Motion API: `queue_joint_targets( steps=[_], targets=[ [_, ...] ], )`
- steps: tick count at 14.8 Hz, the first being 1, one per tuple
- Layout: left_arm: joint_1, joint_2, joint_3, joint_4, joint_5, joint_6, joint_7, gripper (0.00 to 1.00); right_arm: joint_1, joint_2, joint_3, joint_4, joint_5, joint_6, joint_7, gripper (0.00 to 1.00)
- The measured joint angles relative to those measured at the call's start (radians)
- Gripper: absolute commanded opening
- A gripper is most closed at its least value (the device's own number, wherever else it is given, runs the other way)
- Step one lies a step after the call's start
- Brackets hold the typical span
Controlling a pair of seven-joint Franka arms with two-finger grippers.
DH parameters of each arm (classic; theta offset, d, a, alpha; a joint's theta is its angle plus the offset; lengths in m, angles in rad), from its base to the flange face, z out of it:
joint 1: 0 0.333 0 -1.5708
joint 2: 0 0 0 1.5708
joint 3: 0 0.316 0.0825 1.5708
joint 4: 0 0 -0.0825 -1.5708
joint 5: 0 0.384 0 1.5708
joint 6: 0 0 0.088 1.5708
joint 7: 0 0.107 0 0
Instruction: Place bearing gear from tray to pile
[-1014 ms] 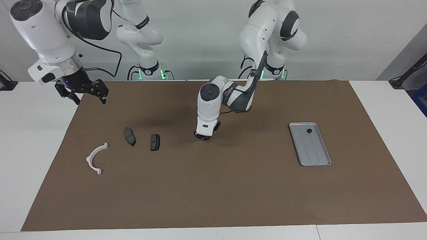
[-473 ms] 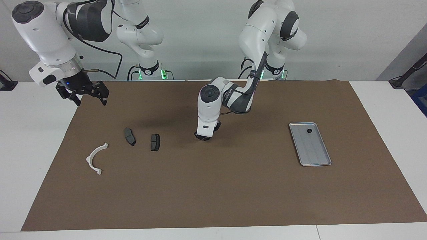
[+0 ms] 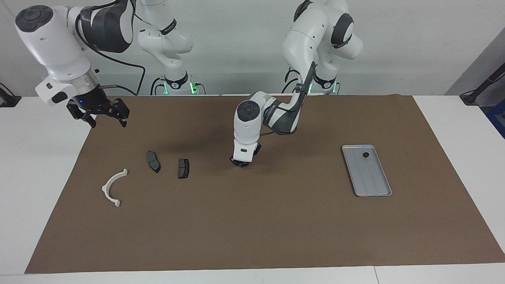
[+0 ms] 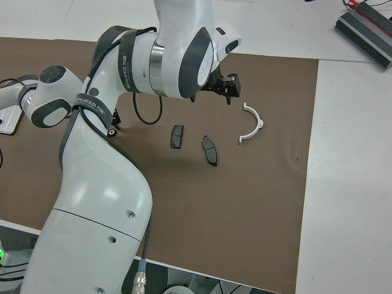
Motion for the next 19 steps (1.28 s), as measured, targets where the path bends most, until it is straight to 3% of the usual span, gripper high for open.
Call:
queue_joint_targets(
  steps=[2,6,10,14,17,19],
  targets=[
    [0.001,-0.001,0.018,0.001,0.0,-0.01,-0.003,1.0,0.003,0.001,0.002,-0.001,0.001,0.009,0.004,0.96],
    [0.024,-0.05,0.063,-0.004,0.0,-0.042,-0.002,1.0,0.056,0.039,0.01,0.012,0.003,0.067,0.077,0.96],
    [0.063,-0.127,0.07,-0.066,0.0,-0.082,0.014,1.0,0.141,0.18,0.015,0.128,0.002,0.083,0.175,0.97],
    [0.085,-0.133,0.078,-0.085,0.0,-0.08,0.015,1.0,0.307,0.322,0.02,0.206,0.001,0.139,0.371,0.97],
    [0.112,-0.137,0.102,-0.085,0.0,-0.079,0.022,1.0,0.437,0.366,0.022,0.214,-0.001,0.188,0.528,0.97],
    [0.14,-0.163,0.118,-0.101,0.0,-0.082,0.107,1.0,0.466,0.38,0.021,0.213,-0.001,0.207,0.557,0.97]
  ],
)
